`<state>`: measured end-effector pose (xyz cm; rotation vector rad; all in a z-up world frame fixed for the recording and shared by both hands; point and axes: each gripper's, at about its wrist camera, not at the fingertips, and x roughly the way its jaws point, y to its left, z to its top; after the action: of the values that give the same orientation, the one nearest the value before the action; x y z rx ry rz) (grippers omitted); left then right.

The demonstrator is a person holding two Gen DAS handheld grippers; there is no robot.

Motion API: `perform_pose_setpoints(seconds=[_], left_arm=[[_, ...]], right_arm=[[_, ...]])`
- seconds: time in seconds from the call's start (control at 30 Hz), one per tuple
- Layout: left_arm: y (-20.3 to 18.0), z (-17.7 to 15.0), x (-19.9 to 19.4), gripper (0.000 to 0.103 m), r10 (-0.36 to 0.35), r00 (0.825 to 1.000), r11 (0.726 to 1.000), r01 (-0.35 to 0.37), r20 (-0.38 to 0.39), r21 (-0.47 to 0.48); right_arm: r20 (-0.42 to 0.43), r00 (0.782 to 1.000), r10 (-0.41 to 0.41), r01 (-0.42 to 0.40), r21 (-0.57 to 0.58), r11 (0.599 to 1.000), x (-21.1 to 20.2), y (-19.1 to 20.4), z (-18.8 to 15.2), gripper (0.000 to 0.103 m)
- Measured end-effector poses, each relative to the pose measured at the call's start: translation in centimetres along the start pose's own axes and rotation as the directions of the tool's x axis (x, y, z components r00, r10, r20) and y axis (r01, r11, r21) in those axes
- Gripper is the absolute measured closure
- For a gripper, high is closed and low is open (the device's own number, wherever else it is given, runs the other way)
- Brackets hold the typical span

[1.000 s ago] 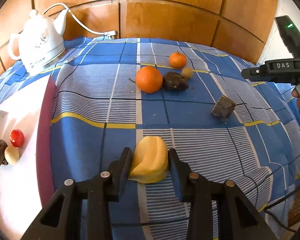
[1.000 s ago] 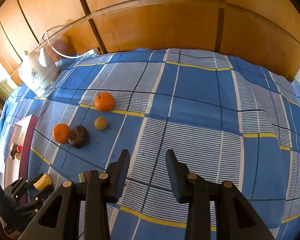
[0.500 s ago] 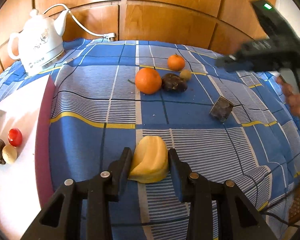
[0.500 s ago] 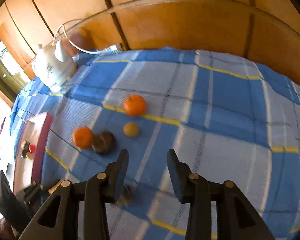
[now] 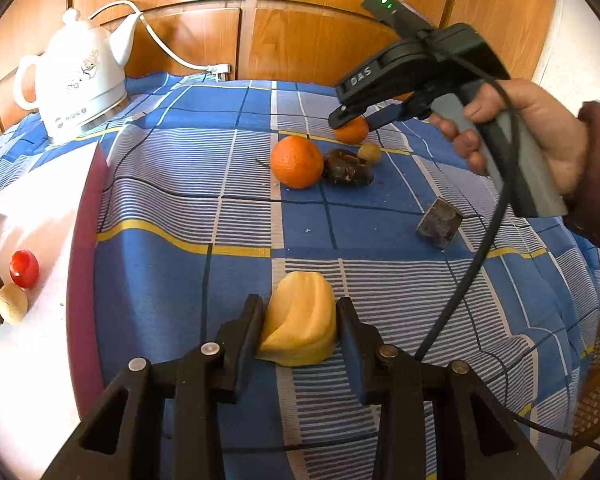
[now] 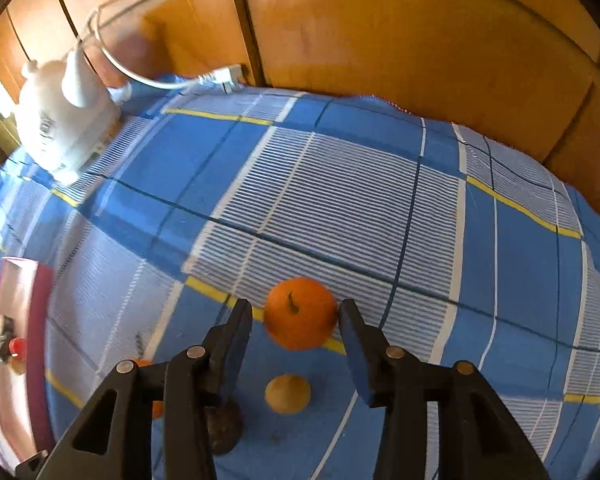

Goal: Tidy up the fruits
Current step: 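Grasp the orange with the right tool while the left tool lifts the yellow wedge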

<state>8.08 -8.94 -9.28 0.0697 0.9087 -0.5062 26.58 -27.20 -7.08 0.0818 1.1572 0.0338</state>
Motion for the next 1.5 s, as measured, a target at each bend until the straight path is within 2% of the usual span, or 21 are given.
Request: perform_pose_setpoints(seconds=[0.03,0.2,0.33,0.53,0.6,0.73,0.87,1.03,1.13,1.3,1.37,1.5], left_arm=[[0.0,0.0,0.0,0.065,0.0,1.0,1.0,0.0,0.001,0.001],[0.0,-0.1,0.0,0.065,0.0,1.0,1.0,0.0,0.005,0.001],[-0.1,-0.2,0.0,0.065,0.005,1.0,1.0,-0.005,0.008,0.002],[-0.2,-0.2,0.0,0.065,0.012,1.0,1.0,-0.012,0.009,0.005],[-0.2,-0.2,0.1,0.065,0.018,1.0,1.0,-0.018,0.007,0.008],[-0.4,0.2,0.1,0.065,0.031,0.999,0.999,-0.031,-0.013,0.011],[-0.4,0.3,-0.6,0.066,0.034,0.999,0.999,-0.034,-0.028,-0.011],[-0.7,0.4,-3.2,0.068,0.038,0.999,0.999,-0.038,0.013,-0.005],[0.0,0.6,-5.1,0.075,0.041,0.998,0.999,-0.04,0.042,-0.026],[2.0,1.2,-8.2,0.081,0.064,0.992,0.996,-0.056,0.106,-0.072],[3.4,1.2,-8.7,0.082,0.078,0.991,0.993,-0.067,0.111,-0.101],[5.4,0.7,-9.2,0.082,0.062,0.993,0.988,-0.046,0.105,-0.148]], right_arm=[[-0.003,1.0,-0.004,0.004,-0.002,1.0,0.1,0.0,0.0,0.063],[0.049,0.998,-0.03,0.032,-0.048,0.998,-2.2,0.1,-1.3,0.064],[0.073,0.997,-0.04,0.042,-0.038,0.998,-5.5,-1.8,-3.3,0.063],[0.031,0.998,-0.054,0.054,-0.01,0.998,-8.0,-5.2,-8.6,0.063],[-0.007,0.999,-0.047,0.047,0.009,0.999,-7.7,-6.2,-10.7,0.063],[-0.042,0.998,-0.045,0.047,0.036,0.998,-6.5,-7.3,-12.6,0.063],[-0.023,0.998,-0.051,0.052,0.046,0.998,-6.7,-7.4,-12.7,0.063],[-0.02,0.998,-0.051,0.052,0.051,0.997,-6.8,-7.5,-12.6,0.063],[-0.019,0.998,-0.068,0.069,0.035,0.997,-6.6,-7.1,-12.6,0.063],[-0.02,0.997,-0.078,0.079,0.024,0.997,-6.5,-6.8,-12.5,0.063],[-0.02,0.997,-0.08,0.081,0.02,0.997,-6.4,-6.8,-12.5,0.063],[-0.023,0.996,-0.082,0.082,0.021,0.996,-6.4,-6.7,-12.5,0.063]])
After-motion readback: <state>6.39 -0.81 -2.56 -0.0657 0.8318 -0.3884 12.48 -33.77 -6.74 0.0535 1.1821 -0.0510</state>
